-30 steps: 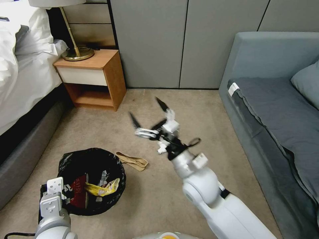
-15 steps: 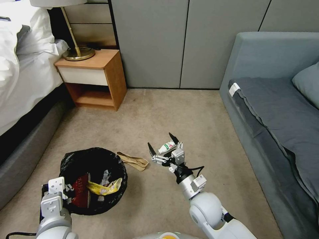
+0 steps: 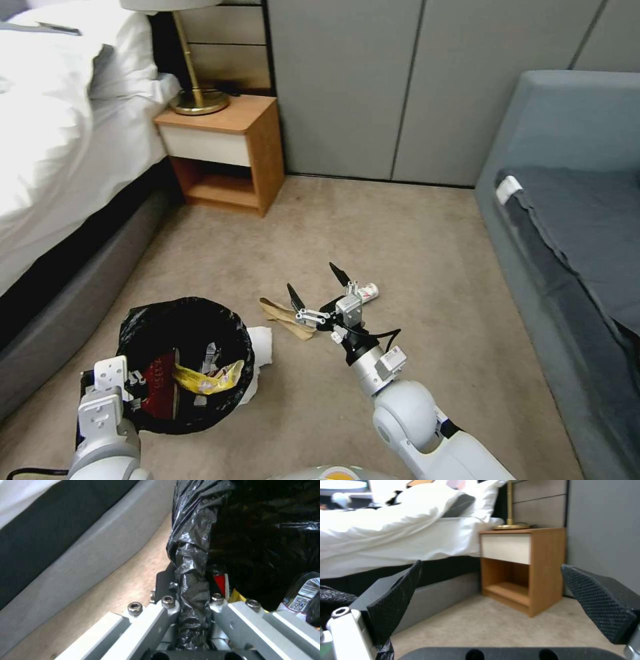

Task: Pick up the trash bin, then pick up the garbage from the floor and place it into the trash bin.

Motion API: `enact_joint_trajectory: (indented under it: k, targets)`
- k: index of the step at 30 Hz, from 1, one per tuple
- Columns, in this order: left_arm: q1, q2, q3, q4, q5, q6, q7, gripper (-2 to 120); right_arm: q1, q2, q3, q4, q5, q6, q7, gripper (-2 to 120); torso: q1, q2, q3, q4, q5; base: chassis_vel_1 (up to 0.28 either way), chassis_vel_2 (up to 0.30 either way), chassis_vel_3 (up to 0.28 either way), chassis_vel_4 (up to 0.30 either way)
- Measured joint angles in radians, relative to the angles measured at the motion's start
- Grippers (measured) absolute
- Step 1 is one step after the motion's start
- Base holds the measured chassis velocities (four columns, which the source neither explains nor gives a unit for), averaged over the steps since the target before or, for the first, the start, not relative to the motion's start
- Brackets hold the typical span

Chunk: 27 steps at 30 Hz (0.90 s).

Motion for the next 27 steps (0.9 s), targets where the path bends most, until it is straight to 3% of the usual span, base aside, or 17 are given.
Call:
enact_joint_trajectory:
  k: [19, 27]
  targets:
    - [-0.002, 0.0, -0.009, -0.009, -0.008, 0.001, -0.003, 1, 0.024, -0.009, -0.008, -0.006, 0.003, -0.015, 0.0, 100, 0.0, 0.0, 0.0, 0.0002, 0.0, 0.126, 0.122, 0.117, 0.121]
    - [-0.009, 0.0, -0.009, -0.009, -0.007, -0.001, -0.003, 1, 0.066, -0.006, 0.002, -0.014, 0.007, -0.052, 0.015, 100, 0.0, 0.0, 0.0, -0.0003, 0.0, 0.017, 0.021, 0.024, 0.022]
